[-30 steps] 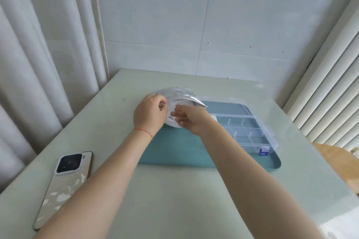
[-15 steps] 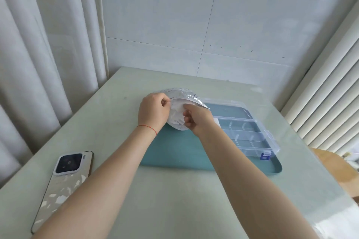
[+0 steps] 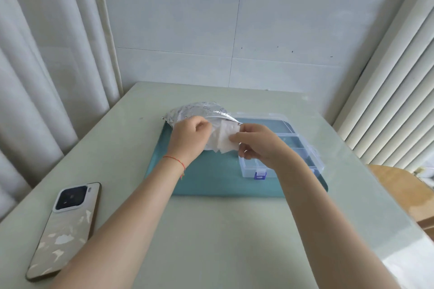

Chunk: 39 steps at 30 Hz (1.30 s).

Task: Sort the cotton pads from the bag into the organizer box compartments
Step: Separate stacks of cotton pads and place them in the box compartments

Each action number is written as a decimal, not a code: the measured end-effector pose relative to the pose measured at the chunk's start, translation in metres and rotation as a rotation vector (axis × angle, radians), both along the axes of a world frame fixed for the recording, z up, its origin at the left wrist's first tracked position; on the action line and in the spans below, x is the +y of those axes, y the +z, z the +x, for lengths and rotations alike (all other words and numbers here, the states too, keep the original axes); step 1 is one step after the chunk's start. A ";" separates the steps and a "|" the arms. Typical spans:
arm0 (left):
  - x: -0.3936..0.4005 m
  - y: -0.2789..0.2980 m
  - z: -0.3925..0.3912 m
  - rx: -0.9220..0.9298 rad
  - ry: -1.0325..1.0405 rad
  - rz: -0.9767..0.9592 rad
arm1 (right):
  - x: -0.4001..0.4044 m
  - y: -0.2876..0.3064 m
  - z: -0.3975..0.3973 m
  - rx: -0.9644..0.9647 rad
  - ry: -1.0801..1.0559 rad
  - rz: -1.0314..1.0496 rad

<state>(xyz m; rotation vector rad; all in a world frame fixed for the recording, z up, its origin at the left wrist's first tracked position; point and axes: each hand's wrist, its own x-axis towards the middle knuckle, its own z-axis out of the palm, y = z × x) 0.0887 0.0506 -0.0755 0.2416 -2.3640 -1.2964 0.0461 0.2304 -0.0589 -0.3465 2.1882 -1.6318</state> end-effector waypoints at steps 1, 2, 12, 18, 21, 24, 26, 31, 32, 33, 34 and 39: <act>0.005 0.002 0.001 -0.058 -0.055 0.068 | 0.005 0.002 -0.001 0.009 0.025 -0.014; 0.009 0.002 0.001 -0.110 -0.103 0.155 | 0.009 0.003 -0.002 0.013 0.040 -0.029; 0.028 -0.006 -0.013 -0.211 -0.319 0.820 | 0.028 -0.003 -0.023 0.079 -0.118 -0.099; 0.021 -0.008 -0.016 -0.184 -0.361 0.806 | 0.027 -0.006 -0.026 0.039 -0.142 -0.173; 0.023 -0.008 -0.017 -0.185 -0.346 0.819 | 0.028 -0.006 -0.027 0.011 -0.083 -0.168; 0.023 -0.007 -0.016 -0.184 -0.359 0.777 | 0.029 -0.005 -0.025 -0.030 -0.019 -0.139; 0.022 -0.007 -0.015 -0.155 -0.304 0.716 | 0.029 -0.004 -0.024 -0.042 -0.032 -0.178; 0.027 -0.008 -0.017 -0.082 -0.167 0.707 | 0.018 -0.001 -0.019 -0.064 -0.101 -0.336; 0.029 -0.007 -0.016 -0.068 -0.166 0.727 | 0.015 -0.002 -0.017 -0.067 -0.114 -0.338; 0.031 -0.006 -0.016 -0.057 -0.172 0.749 | 0.011 -0.002 -0.015 -0.065 -0.128 -0.332; 0.032 -0.005 -0.015 -0.050 -0.180 0.769 | 0.008 -0.003 -0.013 -0.056 -0.142 -0.317; 0.031 -0.004 -0.014 -0.058 -0.244 0.859 | 0.004 -0.005 -0.011 0.004 -0.208 -0.226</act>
